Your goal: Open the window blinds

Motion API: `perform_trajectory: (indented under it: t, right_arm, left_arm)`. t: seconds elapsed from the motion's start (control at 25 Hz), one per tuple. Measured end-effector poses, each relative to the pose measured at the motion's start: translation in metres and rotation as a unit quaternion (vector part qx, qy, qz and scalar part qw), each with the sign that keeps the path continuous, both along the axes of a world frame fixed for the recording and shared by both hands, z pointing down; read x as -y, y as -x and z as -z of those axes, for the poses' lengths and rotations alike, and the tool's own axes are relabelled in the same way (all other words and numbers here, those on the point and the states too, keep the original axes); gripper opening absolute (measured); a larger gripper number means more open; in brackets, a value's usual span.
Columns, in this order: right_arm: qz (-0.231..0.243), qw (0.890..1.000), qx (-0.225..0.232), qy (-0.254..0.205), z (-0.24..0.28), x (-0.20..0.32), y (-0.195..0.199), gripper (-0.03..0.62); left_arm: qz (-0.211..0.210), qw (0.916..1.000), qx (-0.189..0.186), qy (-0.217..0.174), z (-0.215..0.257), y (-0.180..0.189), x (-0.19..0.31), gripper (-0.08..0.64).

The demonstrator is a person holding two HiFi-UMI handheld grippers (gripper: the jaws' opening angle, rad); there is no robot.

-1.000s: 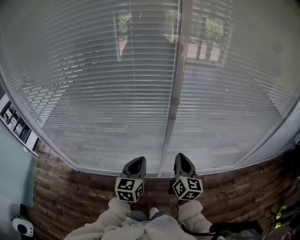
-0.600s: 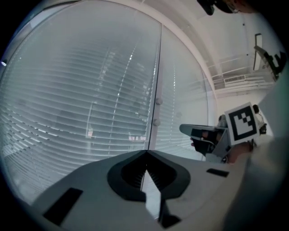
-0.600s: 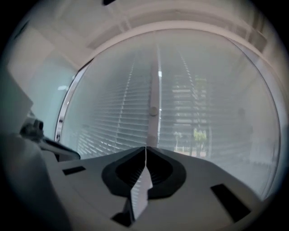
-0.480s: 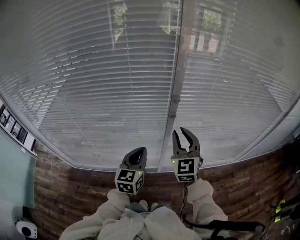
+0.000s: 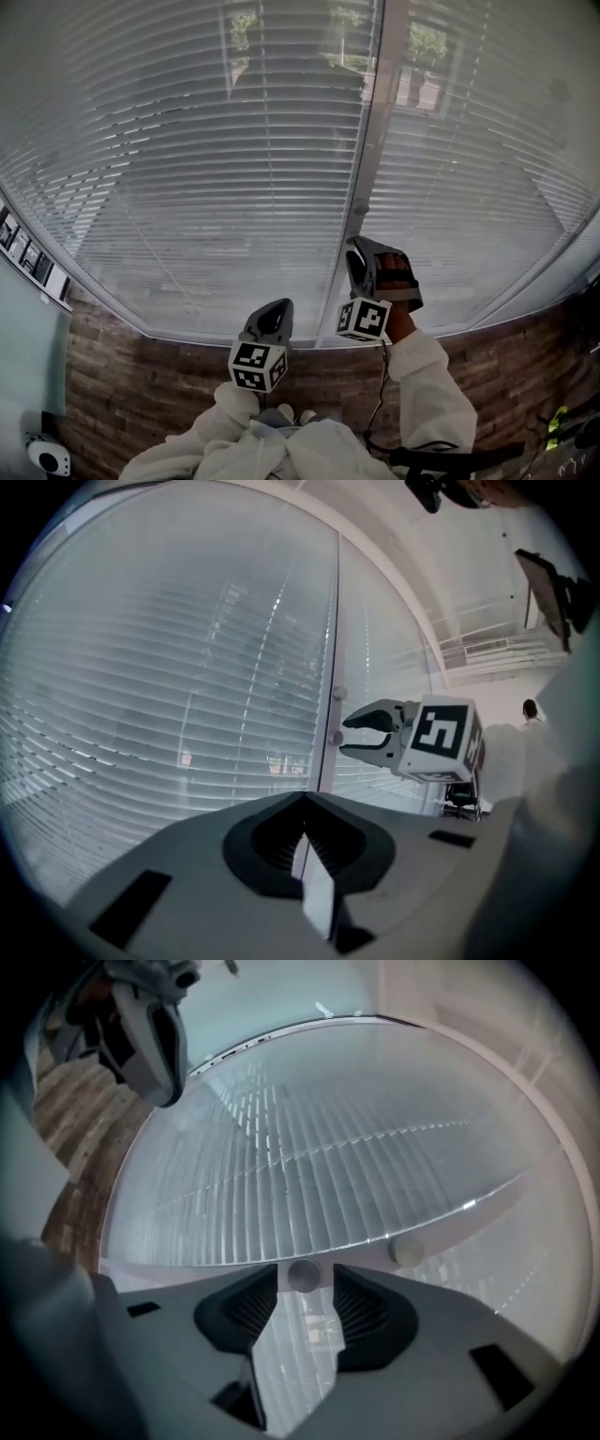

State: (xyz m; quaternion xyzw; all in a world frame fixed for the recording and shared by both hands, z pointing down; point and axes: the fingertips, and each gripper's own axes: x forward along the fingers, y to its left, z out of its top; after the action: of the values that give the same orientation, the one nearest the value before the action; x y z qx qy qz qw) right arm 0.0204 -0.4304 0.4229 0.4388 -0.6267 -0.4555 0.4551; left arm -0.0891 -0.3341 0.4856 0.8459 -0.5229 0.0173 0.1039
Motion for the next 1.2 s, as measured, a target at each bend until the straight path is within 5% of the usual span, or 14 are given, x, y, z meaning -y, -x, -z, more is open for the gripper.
perform_trajectory:
  t: [0.4, 0.64, 0.96, 1.2]
  right_arm:
    - [-0.028, 0.994, -0.1, -0.033, -0.001, 0.023, 0.001, 0.138]
    - [-0.035, 0.995, -0.09, -0.02, -0.001, 0.024, 0.005, 0.135]
    - [-0.037, 0.999, 0.033, 0.017, 0.002, 0.026, 0.001, 0.132]
    - [-0.048, 0.985, 0.157, 0.052, 0.005, 0.027, 0.0, 0.13]
  left_arm:
    - [0.002, 1.0, -0.001, 0.004, 0.0, 0.003, 0.014, 0.003]
    - [-0.002, 1.0, -0.003, 0.007, -0.003, 0.002, 0.022, 0.003]
    - [-0.011, 0.9999, 0.0, 0.005, -0.002, -0.002, 0.026, 0.003]
    - [-0.01, 0.9999, 0.003, 0.004, -0.003, 0.0, 0.026, 0.003]
